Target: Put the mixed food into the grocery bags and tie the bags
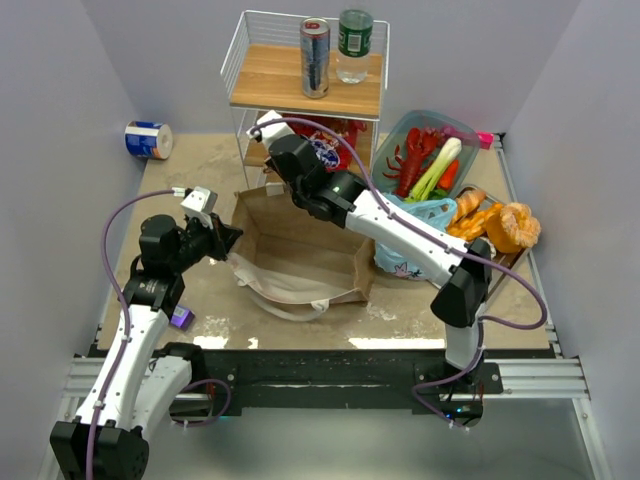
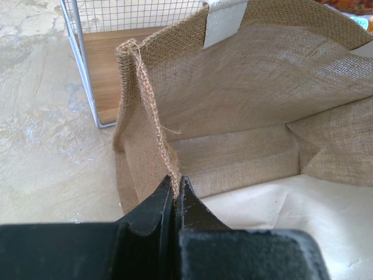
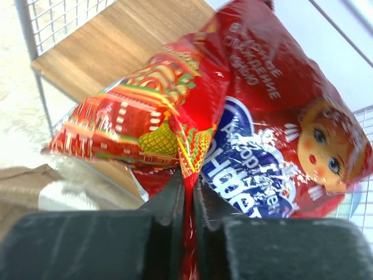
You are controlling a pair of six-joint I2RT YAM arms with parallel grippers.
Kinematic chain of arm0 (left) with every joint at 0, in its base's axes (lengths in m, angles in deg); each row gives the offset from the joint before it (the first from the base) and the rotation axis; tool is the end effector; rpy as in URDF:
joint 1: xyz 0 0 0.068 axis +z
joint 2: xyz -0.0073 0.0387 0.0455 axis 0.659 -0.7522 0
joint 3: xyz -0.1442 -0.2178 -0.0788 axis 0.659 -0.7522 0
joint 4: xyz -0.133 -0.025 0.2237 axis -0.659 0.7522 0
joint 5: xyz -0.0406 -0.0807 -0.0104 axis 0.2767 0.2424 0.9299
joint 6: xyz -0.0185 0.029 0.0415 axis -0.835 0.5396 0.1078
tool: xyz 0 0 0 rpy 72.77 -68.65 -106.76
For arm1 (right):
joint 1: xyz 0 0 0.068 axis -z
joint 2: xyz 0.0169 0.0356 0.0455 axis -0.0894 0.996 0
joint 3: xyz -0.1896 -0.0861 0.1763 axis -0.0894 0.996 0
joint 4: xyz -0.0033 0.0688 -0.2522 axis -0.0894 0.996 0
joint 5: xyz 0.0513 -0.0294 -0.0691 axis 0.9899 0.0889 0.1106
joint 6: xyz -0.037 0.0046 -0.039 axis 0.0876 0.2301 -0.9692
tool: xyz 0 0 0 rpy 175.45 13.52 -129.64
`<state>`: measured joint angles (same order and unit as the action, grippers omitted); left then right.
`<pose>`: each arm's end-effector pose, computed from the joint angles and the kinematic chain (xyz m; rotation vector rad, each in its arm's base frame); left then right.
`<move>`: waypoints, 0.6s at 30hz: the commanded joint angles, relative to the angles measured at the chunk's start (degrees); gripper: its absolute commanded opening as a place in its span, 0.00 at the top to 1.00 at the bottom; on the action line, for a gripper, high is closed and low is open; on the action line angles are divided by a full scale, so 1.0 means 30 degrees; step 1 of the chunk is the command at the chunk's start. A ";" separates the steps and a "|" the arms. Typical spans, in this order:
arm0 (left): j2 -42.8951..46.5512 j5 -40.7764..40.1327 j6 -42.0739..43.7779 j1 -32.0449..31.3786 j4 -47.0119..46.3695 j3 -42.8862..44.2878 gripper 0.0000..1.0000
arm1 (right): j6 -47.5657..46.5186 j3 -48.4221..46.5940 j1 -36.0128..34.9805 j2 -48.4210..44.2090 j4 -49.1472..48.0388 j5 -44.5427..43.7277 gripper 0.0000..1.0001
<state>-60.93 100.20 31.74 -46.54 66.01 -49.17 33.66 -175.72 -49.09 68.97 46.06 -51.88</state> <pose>0.1772 -0.0328 0.2959 0.2623 1.8728 -0.6223 0.2803 0.3506 0.3960 -0.6304 1.7729 -0.1625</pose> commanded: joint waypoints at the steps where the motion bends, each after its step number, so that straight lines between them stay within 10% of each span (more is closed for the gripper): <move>1: 0.0132 0.0704 -0.0247 -0.0042 -0.0621 -0.0099 1.00 | 0.0605 0.0584 0.0054 -0.2088 0.1705 0.1895 1.00; 18: -0.0248 0.1055 -0.0481 -0.0042 -0.1089 -0.0041 1.00 | 0.1718 0.0615 -0.0179 -0.6630 0.2937 0.9685 1.00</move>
<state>-61.32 100.95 31.70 -46.54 65.40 -49.17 37.90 -172.16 -48.87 55.26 57.65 -31.27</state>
